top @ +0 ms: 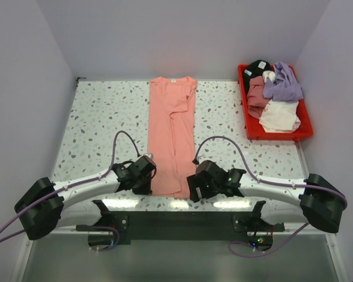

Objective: Fold and stack the t-shirts
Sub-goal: Fold the tshirt

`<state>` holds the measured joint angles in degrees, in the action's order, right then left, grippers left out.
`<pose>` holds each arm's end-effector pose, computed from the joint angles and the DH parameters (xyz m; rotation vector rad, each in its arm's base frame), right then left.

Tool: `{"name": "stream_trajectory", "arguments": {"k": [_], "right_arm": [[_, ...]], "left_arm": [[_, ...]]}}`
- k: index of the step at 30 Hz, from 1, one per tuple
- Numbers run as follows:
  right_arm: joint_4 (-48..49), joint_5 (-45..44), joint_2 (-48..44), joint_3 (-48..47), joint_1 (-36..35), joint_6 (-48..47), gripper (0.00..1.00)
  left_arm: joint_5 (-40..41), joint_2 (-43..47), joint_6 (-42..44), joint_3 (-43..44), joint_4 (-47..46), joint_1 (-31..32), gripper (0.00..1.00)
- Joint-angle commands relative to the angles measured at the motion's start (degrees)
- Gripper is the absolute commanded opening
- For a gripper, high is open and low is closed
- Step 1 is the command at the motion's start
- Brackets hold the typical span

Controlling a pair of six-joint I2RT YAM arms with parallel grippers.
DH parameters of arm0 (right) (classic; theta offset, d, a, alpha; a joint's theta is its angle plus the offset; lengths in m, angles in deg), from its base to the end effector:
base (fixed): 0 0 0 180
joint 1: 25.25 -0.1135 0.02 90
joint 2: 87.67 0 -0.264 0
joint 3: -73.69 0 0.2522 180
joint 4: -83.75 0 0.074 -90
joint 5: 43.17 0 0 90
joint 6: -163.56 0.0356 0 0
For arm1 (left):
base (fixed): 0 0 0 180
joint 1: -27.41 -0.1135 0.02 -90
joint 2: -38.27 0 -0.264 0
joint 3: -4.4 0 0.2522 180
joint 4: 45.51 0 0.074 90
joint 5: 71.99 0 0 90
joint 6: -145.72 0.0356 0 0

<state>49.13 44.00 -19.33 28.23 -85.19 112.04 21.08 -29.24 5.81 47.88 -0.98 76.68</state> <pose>0.1086 0.1841 0.1684 -0.4803 2.6386 0.5485 0.1250 -0.1423 0.1528 -0.0302 2.8366 -0.3596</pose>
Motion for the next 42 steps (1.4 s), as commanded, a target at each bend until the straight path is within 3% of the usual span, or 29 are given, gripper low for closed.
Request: {"name": "stream_trajectory", "arguments": {"k": [1, 4, 5, 8, 9, 13, 17, 20, 31, 33, 42], "right_arm": [[2.84, 1.68, 2.23, -2.04, 0.0, 0.72, 0.82], [4.86, 3.7, 4.08, -1.7, -0.09, 1.68, 0.74], [5.21, 4.49, 4.61, -1.52, 0.0, 1.95, 0.64], [5.92, 4.94, 6.63, -1.61, 0.0, 2.91, 0.56], [5.75, 4.59, 7.33, -1.78, 0.0, 3.35, 0.43], [3.91, 4.59, 7.87, -2.05, 0.0, 4.14, 0.17], [1.62, 3.01, 6.64, -0.47, -0.09, 5.29, 0.05], [0.91, 3.09, 5.85, 0.68, 0.0, 6.08, 0.01], [1.7, 4.94, 3.74, 1.56, 0.0, 5.91, 0.0], [2.23, 6.6, 3.3, 1.64, -0.09, 5.64, 0.0], [3.99, 20.4, -8.19, 0.77, -0.53, 4.15, 0.0]], "left_arm": [[2.12, 0.0, 0.69, -0.1, 1.4, 0.21, 0.05], [1.76, 0.27, 0.69, -0.01, 1.32, 0.29, 0.05], [1.76, 0.27, 0.78, -0.09, 1.32, 0.21, 0.05], [1.76, 0.36, 0.6, -0.18, 1.32, 0.29, 0.05], [1.76, 0.36, 0.6, -0.18, 1.4, 0.21, 0.06], [2.02, 0.36, 0.52, -0.1, 2.45, 0.29, 0.06], [4.05, 0.88, -1.58, 0.17, 6.5, 0.29, 0.08], [3.69, 0.89, -3.78, 0.69, 9.92, 0.21, 0.08], [2.03, 3.43, -7.75, 1.84, 16.96, 0.47, 0.08], [1.94, 4.04, -8.1, 1.93, 17.84, 0.56, 0.0], [-5.26, 13.53, -5.9, 2.45, 12.83, 1.0, 0.0]]}}
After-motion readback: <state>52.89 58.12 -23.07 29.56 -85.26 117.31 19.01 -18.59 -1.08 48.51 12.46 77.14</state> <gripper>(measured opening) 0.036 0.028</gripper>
